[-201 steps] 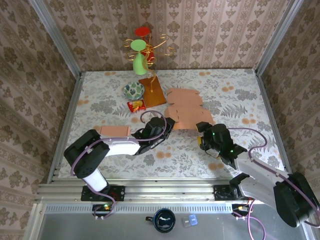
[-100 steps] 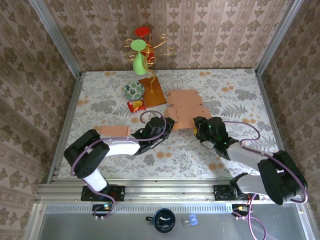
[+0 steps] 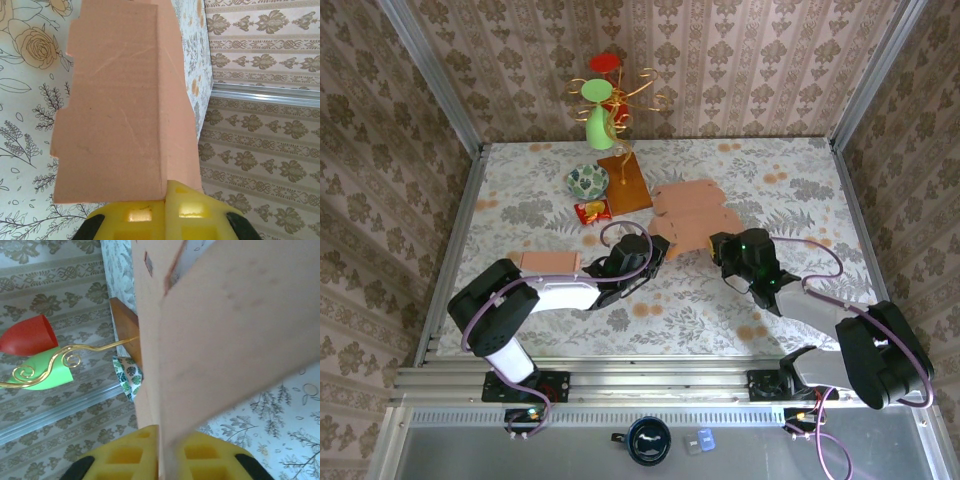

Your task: Fold the paper box

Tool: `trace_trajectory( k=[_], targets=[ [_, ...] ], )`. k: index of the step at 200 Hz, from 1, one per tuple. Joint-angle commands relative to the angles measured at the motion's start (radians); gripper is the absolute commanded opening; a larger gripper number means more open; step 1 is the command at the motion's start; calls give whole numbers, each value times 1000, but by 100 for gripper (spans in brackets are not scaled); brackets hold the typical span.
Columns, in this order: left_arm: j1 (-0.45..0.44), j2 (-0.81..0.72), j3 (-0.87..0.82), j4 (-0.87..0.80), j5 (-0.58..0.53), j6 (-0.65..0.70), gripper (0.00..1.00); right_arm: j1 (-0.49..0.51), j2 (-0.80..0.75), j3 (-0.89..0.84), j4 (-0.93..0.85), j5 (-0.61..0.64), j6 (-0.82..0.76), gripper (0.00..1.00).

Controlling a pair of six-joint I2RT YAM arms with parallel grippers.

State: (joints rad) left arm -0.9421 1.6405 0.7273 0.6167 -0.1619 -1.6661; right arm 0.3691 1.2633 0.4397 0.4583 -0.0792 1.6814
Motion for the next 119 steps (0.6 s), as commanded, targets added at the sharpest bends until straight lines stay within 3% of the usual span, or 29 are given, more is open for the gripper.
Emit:
trace_trajectory(
  k=[1, 30, 67, 93, 119],
  targets=[
    [-3, -35, 17, -32, 9, -10, 0, -3, 5, 51, -45, -12, -5, 7],
    [0, -39, 18, -42, 23, -2, 0, -6, -12, 87, -130, -22, -6, 0],
    [19, -88, 46, -148, 84, 80, 36, -36, -84, 174, -310, -29, -71, 0],
    [46, -183, 62, -313, 113, 208, 48, -82, -145, 242, -424, -46, -115, 0],
    [74, -290, 89, -522, 161, 326, 53, -117, -190, 328, -556, -81, -136, 0]
  ],
)
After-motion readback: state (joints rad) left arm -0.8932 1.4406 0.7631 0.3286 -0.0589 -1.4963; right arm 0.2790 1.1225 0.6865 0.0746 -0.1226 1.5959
